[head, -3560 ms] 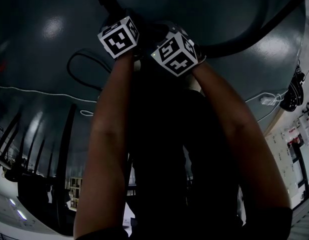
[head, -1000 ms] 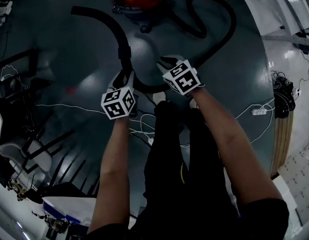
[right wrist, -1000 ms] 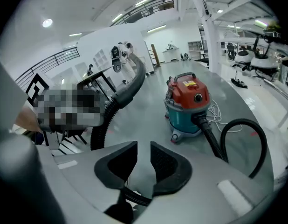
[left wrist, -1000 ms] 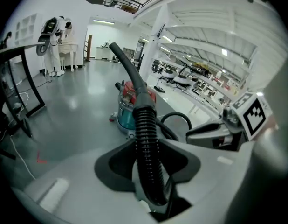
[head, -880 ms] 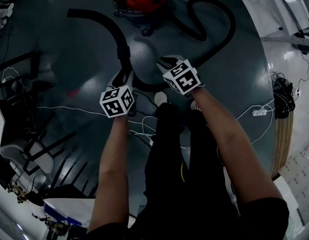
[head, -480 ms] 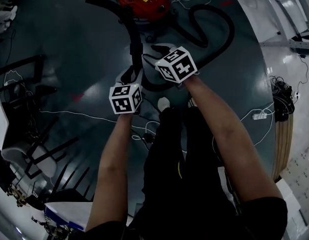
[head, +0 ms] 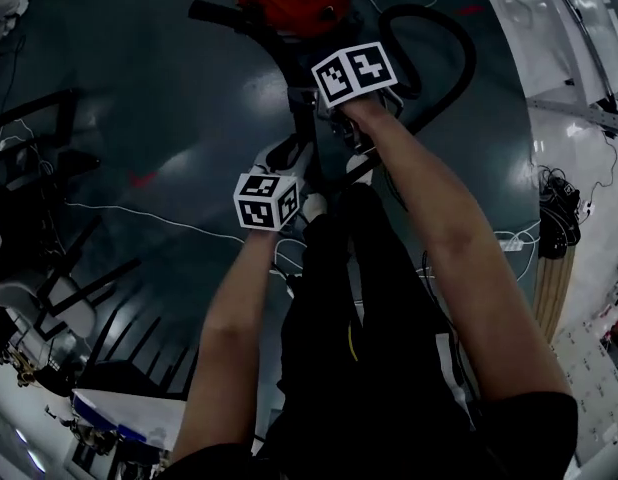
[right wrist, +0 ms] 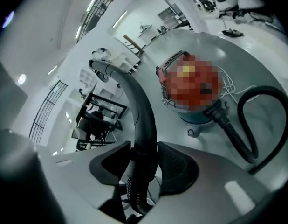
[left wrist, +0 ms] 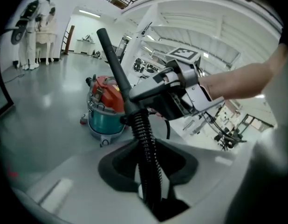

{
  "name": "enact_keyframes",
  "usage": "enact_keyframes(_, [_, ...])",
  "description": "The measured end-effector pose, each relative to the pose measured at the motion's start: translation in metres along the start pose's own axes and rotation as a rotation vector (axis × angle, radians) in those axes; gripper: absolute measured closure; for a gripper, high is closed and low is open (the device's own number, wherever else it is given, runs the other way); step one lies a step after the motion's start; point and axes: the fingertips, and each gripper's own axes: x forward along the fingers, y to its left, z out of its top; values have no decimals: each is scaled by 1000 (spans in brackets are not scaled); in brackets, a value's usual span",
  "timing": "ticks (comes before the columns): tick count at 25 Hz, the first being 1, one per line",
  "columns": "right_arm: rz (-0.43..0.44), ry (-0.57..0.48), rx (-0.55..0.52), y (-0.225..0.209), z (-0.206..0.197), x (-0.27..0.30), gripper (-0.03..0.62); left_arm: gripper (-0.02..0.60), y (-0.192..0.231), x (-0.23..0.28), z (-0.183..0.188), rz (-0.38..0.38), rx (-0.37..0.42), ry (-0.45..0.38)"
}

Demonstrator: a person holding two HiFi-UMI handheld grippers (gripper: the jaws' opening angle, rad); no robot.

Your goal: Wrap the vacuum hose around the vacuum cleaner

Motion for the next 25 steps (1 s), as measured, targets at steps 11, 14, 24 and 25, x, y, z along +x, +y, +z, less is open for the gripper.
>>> enact_keyframes(11, [-52,-67,-183,-4,15,-30,416,451,-2,28,15,5,36,-20])
enact_keyframes(14, [-12,-104,-124,-6,17,-38,419,382,2,39,30,-1,45,-66])
enact_keyframes(24, [-6,-136,-88,-18,18,-48,414,403,1,59,44,-7,101,27])
enact_keyframes(25, [-17,-136,-109,-16,18,-49,413,404,1,58,44,-9,97,37])
